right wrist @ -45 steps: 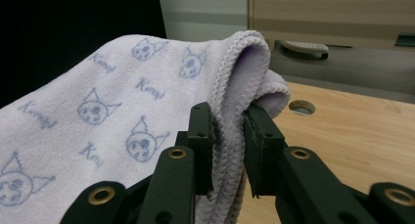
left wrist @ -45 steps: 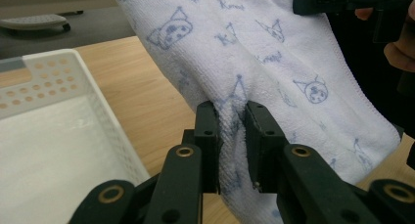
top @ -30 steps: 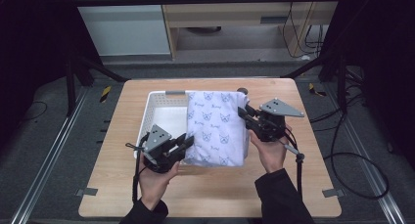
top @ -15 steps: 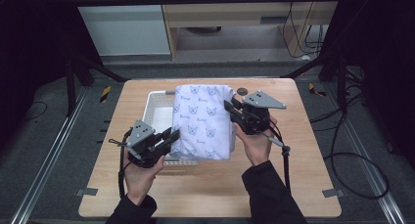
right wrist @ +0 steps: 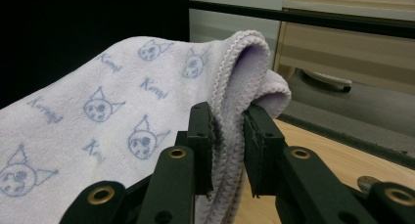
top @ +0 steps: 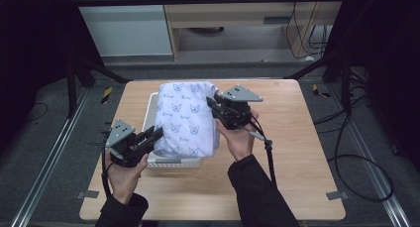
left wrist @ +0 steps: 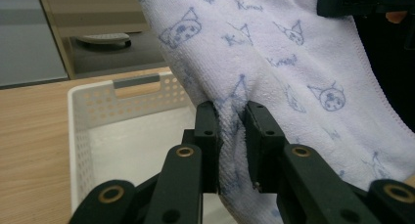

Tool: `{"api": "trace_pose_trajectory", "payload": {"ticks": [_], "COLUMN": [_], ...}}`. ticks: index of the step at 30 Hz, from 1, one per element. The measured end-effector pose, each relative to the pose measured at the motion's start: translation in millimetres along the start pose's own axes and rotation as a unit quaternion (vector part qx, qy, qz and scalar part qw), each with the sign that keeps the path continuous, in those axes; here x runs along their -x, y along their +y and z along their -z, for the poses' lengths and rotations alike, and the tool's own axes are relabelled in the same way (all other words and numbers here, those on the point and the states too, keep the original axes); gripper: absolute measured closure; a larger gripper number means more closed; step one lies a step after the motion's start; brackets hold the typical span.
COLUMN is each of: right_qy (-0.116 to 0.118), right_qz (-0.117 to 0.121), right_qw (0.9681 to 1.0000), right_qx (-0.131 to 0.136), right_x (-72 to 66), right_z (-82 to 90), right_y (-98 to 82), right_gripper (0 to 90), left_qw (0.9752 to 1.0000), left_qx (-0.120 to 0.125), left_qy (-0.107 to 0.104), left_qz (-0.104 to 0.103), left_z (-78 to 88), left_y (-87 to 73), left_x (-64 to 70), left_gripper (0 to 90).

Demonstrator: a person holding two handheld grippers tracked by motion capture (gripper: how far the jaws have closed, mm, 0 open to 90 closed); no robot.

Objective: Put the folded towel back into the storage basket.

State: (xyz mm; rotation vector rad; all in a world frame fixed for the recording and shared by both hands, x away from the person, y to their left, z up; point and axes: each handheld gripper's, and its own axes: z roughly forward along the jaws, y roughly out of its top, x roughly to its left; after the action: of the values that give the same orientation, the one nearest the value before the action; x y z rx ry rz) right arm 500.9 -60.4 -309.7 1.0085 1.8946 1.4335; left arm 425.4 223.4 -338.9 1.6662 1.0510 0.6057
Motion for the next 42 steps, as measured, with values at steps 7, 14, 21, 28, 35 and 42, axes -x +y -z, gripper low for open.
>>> {"api": "trace_pose_trajectory", "payload": {"ticks": [7,14,21,28,35,42], "right_qy": [0.005,0.012,0.016,0.016,0.017,0.017], "right_qz": [0.006,0.002,0.003,0.004,0.0,-0.003], "right_qw": [1.0,0.9999,0.9997,0.9992,0.9988,0.9982], "right_qx": [-0.002,-0.012,-0.019,-0.036,-0.046,-0.058], "right_x": [-10.2,-16.9,-21.6,-24.5,-24.4,-24.0], "right_z": [-15.5,-37.3,-53.2,-73.3,-89.4,-103.3], "right_y": [5.3,2.0,-1.0,-9.8,-18.4,-27.2], "right_gripper": [75.0,74.9,74.9,74.8,74.8,74.7], "left_qw": [0.9999,0.9994,0.9989,0.9978,0.9969,0.9956], "left_qx": [0.005,-0.004,-0.012,-0.031,-0.045,-0.058], "left_qy": [0.01,0.028,0.037,0.049,0.057,0.067], "left_qz": [0.008,0.017,0.028,0.031,0.03,0.031], "left_z": [3.9,1.5,-3.2,-13.5,-21.5,-29.5], "left_y": [-0.9,-5.2,-10.5,-19.8,-26.2,-32.6], "left_x": [-13.8,-29.4,-41.6,-53.2,-59.0,-65.2], "left_gripper": [76.4,76.5,76.5,76.5,76.4,76.4]}}
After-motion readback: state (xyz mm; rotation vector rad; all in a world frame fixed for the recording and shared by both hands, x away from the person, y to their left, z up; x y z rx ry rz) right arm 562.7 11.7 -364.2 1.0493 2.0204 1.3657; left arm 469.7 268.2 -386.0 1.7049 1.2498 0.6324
